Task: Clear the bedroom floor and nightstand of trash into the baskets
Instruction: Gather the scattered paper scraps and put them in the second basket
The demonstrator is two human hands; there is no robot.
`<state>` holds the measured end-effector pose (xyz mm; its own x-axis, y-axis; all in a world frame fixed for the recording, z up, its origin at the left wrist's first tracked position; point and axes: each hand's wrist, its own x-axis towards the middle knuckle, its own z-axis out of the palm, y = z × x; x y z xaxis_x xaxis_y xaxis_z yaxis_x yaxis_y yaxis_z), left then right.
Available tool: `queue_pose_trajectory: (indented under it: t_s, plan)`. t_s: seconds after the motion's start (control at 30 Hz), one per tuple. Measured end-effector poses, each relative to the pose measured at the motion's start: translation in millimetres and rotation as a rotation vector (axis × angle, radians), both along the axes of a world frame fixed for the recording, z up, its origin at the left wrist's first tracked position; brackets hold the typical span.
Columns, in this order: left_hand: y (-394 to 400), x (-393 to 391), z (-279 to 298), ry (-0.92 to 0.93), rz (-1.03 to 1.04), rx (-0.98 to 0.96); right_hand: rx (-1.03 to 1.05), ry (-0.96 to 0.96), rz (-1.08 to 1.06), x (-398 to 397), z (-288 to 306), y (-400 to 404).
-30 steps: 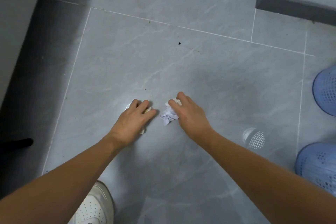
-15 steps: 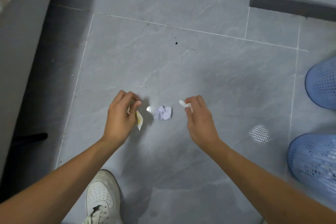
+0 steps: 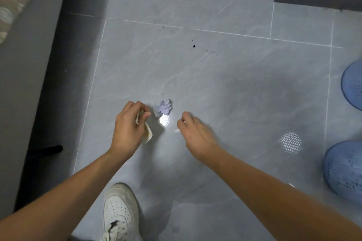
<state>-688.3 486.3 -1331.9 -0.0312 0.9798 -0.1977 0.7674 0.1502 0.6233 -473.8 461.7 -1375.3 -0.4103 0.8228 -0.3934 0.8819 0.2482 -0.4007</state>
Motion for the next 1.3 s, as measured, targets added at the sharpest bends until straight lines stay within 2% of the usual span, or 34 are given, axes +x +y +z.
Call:
queue_pose_trajectory:
  t_s: [0.1,0.2,0.3,0.4,0.57,0.67,0.8,0.97,1.07,1.2,1.3]
  plan:
    - [-1,9,12,-0.006,0.020,-0.044,-0.035,0.050,-0.120,11,19,-2]
    - [5,13,25,0.022,0.030,-0.067,-0.028,0.064,-0.118,-1,39,8]
    - [17,8,35,0.035,0.026,-0.056,0.029,0.104,-0.076,-34,33,34]
    - [24,-12,36,0.048,0.049,-0.028,-0.055,0.132,-0.106,-65,22,61]
    - [19,-36,26,0.052,0.086,-0.006,-0.076,-0.063,0.000,-92,17,74]
    - [13,-44,24,0.035,0.138,-0.009,-0.069,-0.098,0.003,-99,17,69]
    - [6,-60,29,0.024,0.196,-0.029,0.033,-0.002,-0.026,-116,29,87]
    - [13,-90,25,0.011,0.243,-0.002,0.151,0.149,0.040,-164,33,150]
    - [14,-102,23,-0.010,0.276,0.029,0.119,0.070,0.118,-198,25,182]
    - [9,-119,17,-0.038,0.300,0.053,0.065,-0.158,0.239,-219,17,195]
    - [-1,-129,10,-0.044,0.327,0.039,0.109,-0.187,0.273,-216,11,186]
